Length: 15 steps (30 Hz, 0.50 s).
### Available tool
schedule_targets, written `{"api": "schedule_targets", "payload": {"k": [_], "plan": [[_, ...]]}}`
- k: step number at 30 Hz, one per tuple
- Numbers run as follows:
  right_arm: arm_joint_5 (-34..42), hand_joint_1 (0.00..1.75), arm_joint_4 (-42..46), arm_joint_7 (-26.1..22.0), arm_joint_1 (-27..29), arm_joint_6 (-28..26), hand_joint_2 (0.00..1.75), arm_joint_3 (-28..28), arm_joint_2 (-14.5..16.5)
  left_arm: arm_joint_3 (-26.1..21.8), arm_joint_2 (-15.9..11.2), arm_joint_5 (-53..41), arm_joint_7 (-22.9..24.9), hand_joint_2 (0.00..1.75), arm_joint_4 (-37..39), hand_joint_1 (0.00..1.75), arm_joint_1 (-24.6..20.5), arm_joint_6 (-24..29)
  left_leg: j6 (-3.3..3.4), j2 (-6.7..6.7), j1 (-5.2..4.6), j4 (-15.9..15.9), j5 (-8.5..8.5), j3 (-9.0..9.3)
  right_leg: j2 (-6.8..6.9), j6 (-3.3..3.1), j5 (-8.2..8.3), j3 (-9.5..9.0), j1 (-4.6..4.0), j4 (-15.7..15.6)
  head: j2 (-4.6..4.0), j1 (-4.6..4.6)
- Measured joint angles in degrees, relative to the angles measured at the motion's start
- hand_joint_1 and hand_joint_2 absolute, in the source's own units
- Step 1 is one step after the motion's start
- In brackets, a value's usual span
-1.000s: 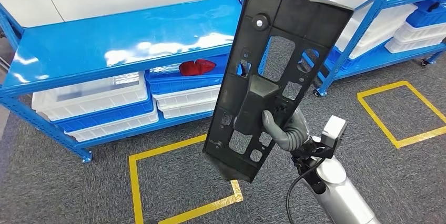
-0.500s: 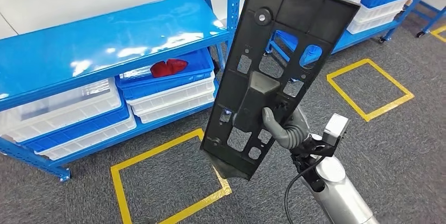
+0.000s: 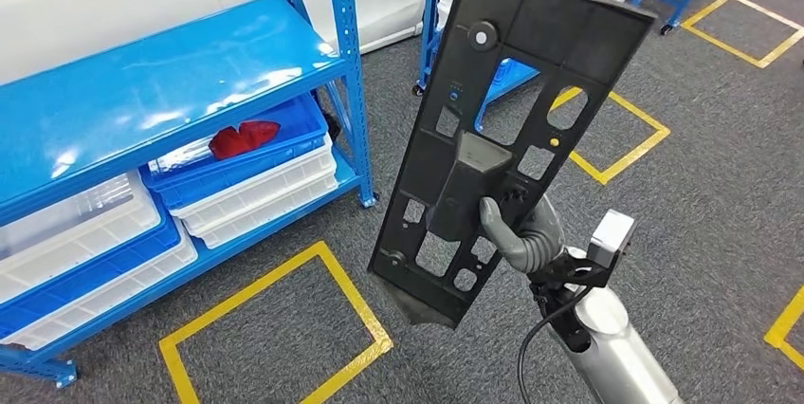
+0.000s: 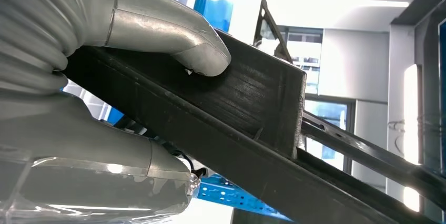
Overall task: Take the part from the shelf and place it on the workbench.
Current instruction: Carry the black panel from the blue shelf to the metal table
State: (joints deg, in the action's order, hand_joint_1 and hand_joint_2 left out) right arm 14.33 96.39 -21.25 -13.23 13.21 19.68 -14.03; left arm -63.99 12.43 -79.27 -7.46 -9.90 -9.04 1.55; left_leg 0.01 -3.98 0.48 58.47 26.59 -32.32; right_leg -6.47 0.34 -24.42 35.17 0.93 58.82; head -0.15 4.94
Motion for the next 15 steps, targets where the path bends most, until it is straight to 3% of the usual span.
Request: {"api": "schedule_targets", "payload": {"k": [1,3,5,7,8,9,10,12,14,15], "plan": [[0.0,1.75,0.1,0.0,0.3,0.0,1.75,-0.1,0.0,0.0,0.0,0.0,0.1,1.75,0.0,0.00,0.1,0.0,0.32,0.61,0.02,-0.2,-0.23,0.05,-0.40,0.38,0.14,0.14,0.12,-0.1,0.00,0.00],[0.1,1.75,0.4,0.0,0.9,-0.2,1.75,-0.5,0.2,0.0,0.1,-0.1,0.2,1.75,0.0,0.00,0.2,-0.1,1.08,1.93,0.19,-0.9,-0.76,0.23,1.35,0.96,-0.84,0.85,0.05,1.1,0.00,-0.01],[0.2,1.75,0.7,0.1,1.1,-0.4,1.75,-0.7,0.6,0.0,0.2,-0.1,0.4,1.75,0.0,0.00,0.4,-0.2,1.54,3.39,0.18,-1.3,-1.00,0.29,4.55,1.38,-4.06,3.36,-0.04,6.6,0.00,-0.02],[0.2,1.75,0.8,0.1,1.5,-0.5,1.75,-0.8,0.8,0.0,0.2,-0.1,0.6,1.75,0.0,0.00,0.9,-0.2,1.66,4.93,0.04,-1.3,-0.94,0.21,5.75,1.78,-6.97,6.54,0.13,13.6,0.00,-0.02],[0.2,1.75,0.8,0.2,1.7,-0.5,1.75,-0.8,0.9,0.0,0.2,0.0,0.7,1.75,0.0,0.00,1.1,-0.2,1.66,5.68,0.01,-1.3,-0.89,0.19,5.94,1.92,-7.12,7.15,0.24,15.1,0.00,-0.02],[0.2,1.75,0.8,0.2,2.0,-0.5,1.75,-0.8,0.9,0.0,0.2,0.0,0.7,1.75,0.0,0.00,1.2,-0.2,1.61,6.37,0.01,-1.3,-0.84,0.20,6.16,1.99,-6.22,6.62,0.32,14.3,-0.01,-0.02],[0.2,1.75,0.8,0.2,2.1,-0.4,1.75,-0.8,0.9,0.0,0.3,0.0,0.7,1.75,0.0,0.00,1.2,-0.2,1.51,7.01,0.00,-1.3,-0.76,0.27,6.61,1.97,-4.54,4.97,0.36,11.4,-0.01,-0.02],[0.2,1.75,0.9,0.2,1.9,-0.4,1.75,-0.9,0.9,0.0,0.3,0.0,0.8,1.75,0.0,0.00,1.2,-0.2,1.14,8.10,-0.23,-1.2,-0.53,0.48,9.08,1.47,-1.57,0.66,0.01,3.4,-0.01,-0.02],[0.2,1.75,0.9,0.3,1.6,-0.4,1.75,-0.9,0.9,0.0,0.3,0.0,0.8,1.75,0.0,0.00,1.2,-0.2,0.62,9.09,-0.57,-1.1,-0.30,0.62,10.58,0.62,-0.80,-1.18,-0.51,-0.5,-0.01,-0.01],[0.3,1.75,0.9,0.3,1.5,-0.5,1.75,-0.9,0.9,0.0,0.3,0.0,0.8,1.75,0.0,0.00,1.1,-0.1,0.33,9.65,-0.68,-1.1,-0.23,0.66,10.18,0.22,-0.86,-1.05,-0.72,-0.6,-0.01,-0.01]]}}
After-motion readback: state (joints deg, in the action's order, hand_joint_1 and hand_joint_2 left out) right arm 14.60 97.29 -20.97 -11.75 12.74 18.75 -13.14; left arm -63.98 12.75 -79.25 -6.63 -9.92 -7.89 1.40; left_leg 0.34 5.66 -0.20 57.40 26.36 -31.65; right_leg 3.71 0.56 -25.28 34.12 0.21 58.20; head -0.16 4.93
